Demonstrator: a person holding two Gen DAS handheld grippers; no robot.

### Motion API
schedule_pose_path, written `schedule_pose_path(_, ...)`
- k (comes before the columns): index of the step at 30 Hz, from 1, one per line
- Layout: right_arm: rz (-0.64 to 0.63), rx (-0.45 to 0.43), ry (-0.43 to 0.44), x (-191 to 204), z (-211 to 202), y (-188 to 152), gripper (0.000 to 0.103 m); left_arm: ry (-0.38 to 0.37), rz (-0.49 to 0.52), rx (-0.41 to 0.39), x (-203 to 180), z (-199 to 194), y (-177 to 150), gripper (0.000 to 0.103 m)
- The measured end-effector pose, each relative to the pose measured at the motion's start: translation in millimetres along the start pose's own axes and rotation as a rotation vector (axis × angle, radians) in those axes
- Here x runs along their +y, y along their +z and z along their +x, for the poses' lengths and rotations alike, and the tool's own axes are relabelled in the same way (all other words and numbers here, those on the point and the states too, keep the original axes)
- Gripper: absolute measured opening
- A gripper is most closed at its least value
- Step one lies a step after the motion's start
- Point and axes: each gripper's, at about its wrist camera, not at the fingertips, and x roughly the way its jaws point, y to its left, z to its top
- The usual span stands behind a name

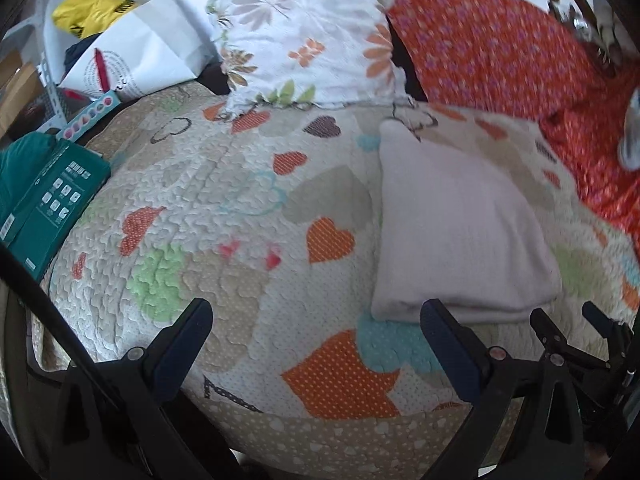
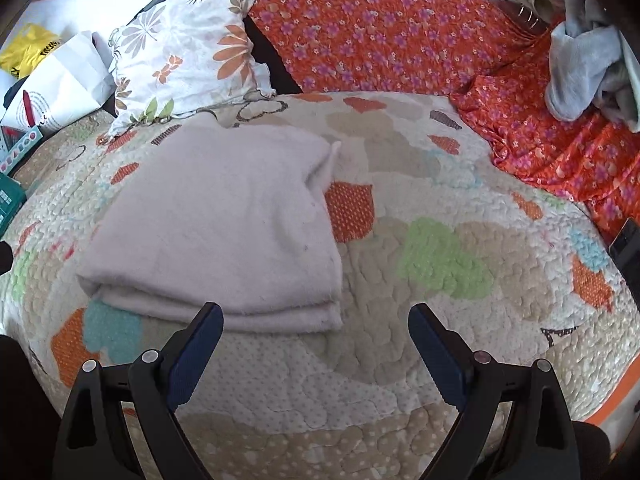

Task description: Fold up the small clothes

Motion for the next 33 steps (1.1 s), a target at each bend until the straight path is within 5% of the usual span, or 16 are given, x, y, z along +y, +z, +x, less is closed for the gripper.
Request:
schedule_pose_path(21, 0.030, 0.118, 0.016, 8, 25, -23, 0.096, 0.012, 0.049, 0.179, -8, 66, -30, 0.103)
schedule_pose_path(33, 0.057, 0.095, 0.000, 6, 32, -26, 0.103, -0.051, 0.031, 0.258, -9, 95, -38, 0.103)
